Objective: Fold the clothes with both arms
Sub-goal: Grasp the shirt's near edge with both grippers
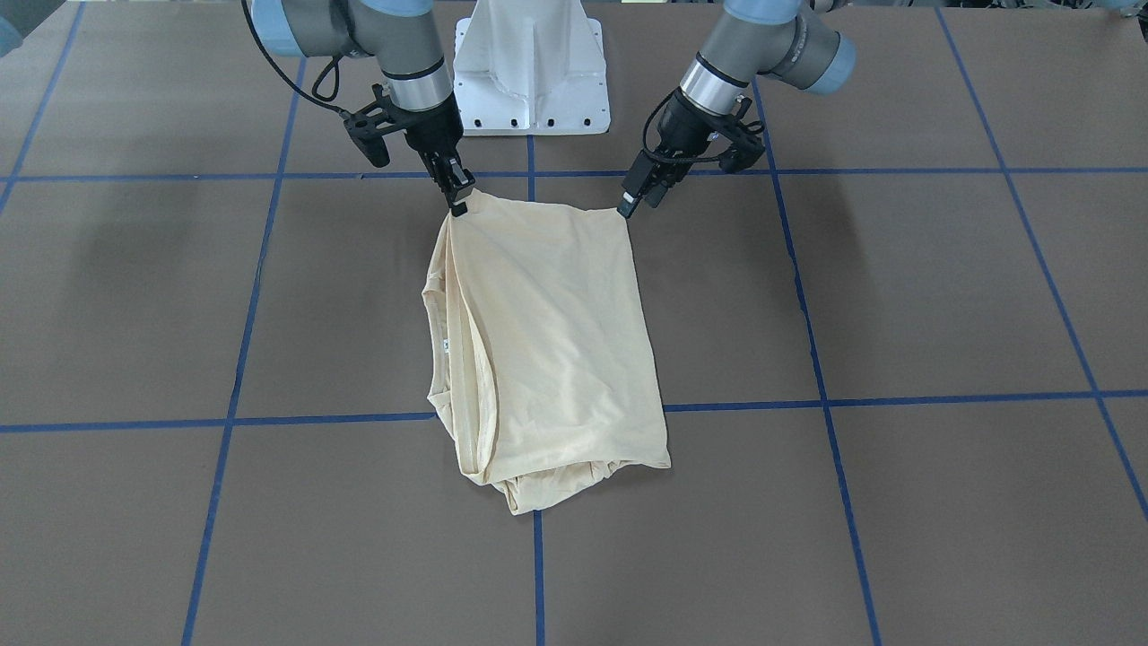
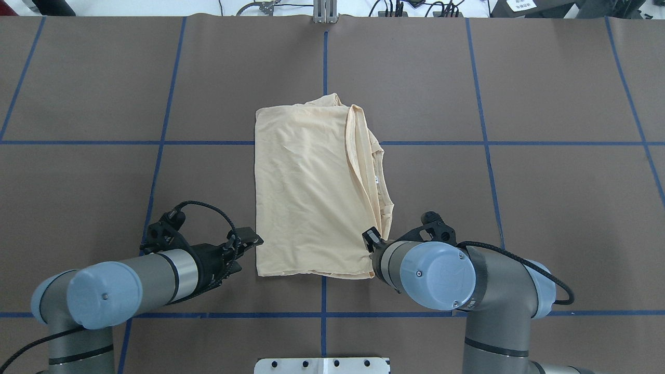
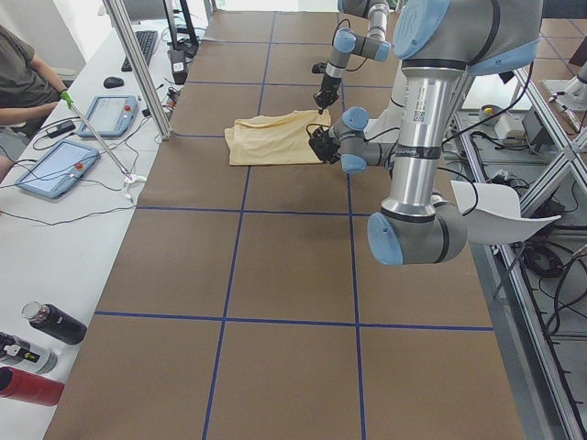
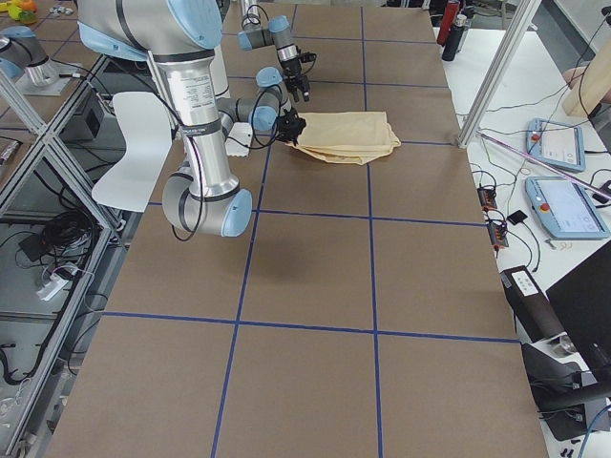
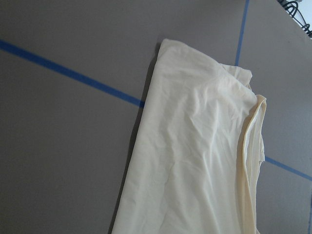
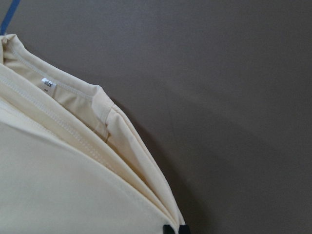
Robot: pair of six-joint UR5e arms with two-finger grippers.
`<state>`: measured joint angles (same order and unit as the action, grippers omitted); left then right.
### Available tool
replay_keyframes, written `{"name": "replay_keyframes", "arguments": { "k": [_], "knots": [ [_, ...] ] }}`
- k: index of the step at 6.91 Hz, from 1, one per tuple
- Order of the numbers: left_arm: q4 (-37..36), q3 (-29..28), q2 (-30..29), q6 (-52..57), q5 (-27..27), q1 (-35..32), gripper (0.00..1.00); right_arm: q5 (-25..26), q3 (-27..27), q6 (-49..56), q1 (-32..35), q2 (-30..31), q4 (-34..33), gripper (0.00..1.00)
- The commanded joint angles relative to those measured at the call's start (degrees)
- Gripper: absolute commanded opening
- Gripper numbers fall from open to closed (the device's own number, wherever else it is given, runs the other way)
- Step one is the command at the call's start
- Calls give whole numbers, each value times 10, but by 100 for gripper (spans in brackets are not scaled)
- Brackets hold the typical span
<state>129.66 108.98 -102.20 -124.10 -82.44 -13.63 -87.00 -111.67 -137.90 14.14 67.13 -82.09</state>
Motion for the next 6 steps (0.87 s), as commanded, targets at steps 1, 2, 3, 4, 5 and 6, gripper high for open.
{"name": "replay_keyframes", "arguments": {
  "k": [1, 2, 3, 4, 5, 6],
  "knots": [
    [-41, -23, -35, -14, 13, 15, 79, 0, 0, 0, -1, 0, 0, 0],
    [-41, -32, -44, -15, 13, 15, 76, 0, 1, 0, -1, 0, 0, 0],
    [-41, -33, -43, -16, 13, 15, 73, 0, 1, 0, -2, 0, 1, 0],
    [-43, -34, -41, -16, 13, 16, 71, 0, 1, 0, -2, 0, 1, 0],
    [-43, -39, -38, -16, 13, 16, 71, 0, 1, 0, -2, 1, 0, 0],
    [-43, -39, -37, -16, 13, 16, 70, 0, 1, 0, -2, 0, 0, 0]
  ]
}}
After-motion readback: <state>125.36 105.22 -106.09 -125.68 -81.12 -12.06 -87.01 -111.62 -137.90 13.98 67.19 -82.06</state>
